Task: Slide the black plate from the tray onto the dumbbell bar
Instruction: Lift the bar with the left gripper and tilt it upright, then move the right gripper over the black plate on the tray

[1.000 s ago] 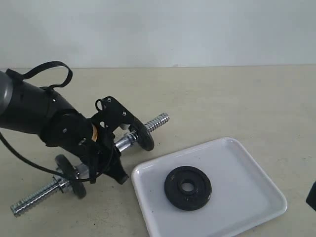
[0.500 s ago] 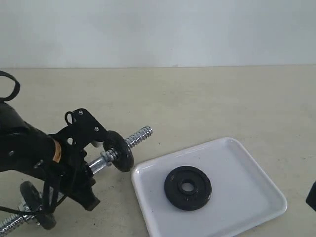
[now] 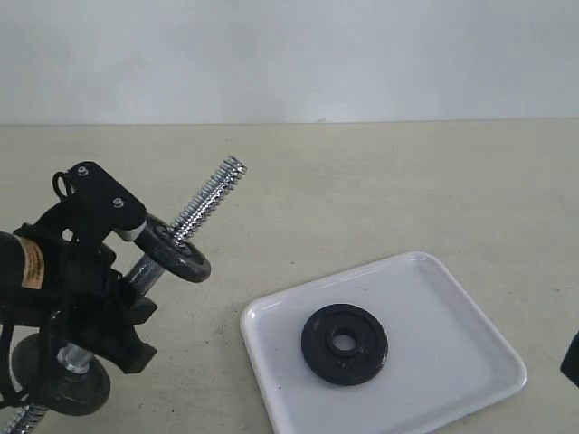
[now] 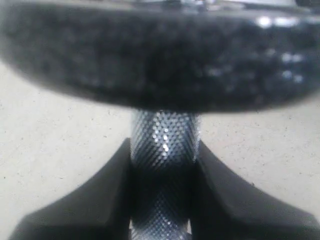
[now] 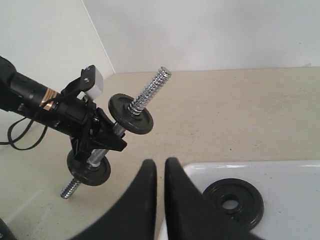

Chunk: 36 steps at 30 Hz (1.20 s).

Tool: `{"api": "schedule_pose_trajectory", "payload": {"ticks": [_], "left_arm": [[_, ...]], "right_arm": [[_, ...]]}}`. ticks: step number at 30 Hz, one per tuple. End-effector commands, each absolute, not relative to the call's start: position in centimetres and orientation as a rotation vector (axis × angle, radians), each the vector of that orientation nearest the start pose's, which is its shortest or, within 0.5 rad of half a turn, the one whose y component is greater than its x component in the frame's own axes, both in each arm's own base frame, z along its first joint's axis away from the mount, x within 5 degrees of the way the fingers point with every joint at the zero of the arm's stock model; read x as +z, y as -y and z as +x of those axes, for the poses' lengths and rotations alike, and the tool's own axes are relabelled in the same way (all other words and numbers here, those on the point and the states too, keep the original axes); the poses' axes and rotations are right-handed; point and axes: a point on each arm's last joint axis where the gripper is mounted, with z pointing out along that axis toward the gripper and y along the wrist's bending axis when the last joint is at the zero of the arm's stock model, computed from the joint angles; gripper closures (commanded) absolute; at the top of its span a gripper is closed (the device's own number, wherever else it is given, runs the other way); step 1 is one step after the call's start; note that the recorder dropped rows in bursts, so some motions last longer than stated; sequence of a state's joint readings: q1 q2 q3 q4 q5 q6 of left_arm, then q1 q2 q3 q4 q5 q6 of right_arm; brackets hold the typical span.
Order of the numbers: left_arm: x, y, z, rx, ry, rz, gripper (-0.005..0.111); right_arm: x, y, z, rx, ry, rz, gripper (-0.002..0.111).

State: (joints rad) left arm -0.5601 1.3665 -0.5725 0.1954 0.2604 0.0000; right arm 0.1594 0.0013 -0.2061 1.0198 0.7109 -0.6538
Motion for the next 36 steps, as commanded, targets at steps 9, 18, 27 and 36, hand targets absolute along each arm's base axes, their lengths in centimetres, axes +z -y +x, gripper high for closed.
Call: {"api": "schedule_pose_trajectory", "payload": {"ticks": [9, 18, 27, 36], "left_arm": [[23.8, 11.1, 17.6, -0.241, -2.105, 0.718, 0.102], [24.3, 10.6, 17.0, -0.231, -2.12, 0.718, 0.102], [24.4, 10.7, 17.0, -0.26, -2.117, 0.673, 0.102], [24.5, 10.7, 17.1, -0.265, -2.102, 0.67, 0.102]], "right_arm": [[24.3, -5.5, 1.7, 0.799, -1.708, -0.403, 0.106], [24.4, -5.5, 1.8, 0.797, -1.702, -0.395, 0.106], [24.8, -5.7, 1.6, 0.874, -1.673, -0.353, 0.106], [25.5, -5.9, 1.5, 0.998, -1.624, -0.288, 0.106]]}}
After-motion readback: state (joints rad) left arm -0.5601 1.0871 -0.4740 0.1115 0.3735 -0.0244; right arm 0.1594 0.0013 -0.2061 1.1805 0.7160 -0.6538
